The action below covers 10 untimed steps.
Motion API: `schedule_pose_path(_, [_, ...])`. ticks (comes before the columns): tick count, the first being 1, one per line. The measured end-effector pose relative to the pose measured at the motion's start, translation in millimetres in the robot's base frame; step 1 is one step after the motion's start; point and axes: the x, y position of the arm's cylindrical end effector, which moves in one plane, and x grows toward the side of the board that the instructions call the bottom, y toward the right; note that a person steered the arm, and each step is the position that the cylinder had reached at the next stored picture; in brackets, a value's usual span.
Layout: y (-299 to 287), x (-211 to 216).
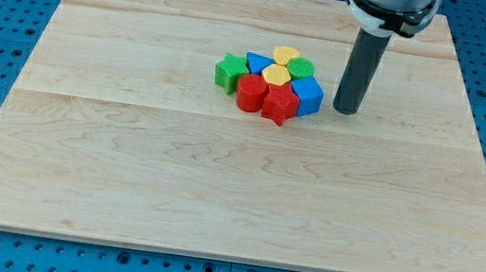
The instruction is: Move your arm closer to the red star
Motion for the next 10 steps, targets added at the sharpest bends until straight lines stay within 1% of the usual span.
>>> schedule_pose_path(2, [0,1])
schedule_pose_path(3, [0,12])
schedule_pose_path(4, [2,38])
schedule_pose_path(5, [-2,78])
schedule_pose_path(6, [-25,81])
schedule_pose_path(8, [-32,66])
schedule_pose_path(10, [-74,66])
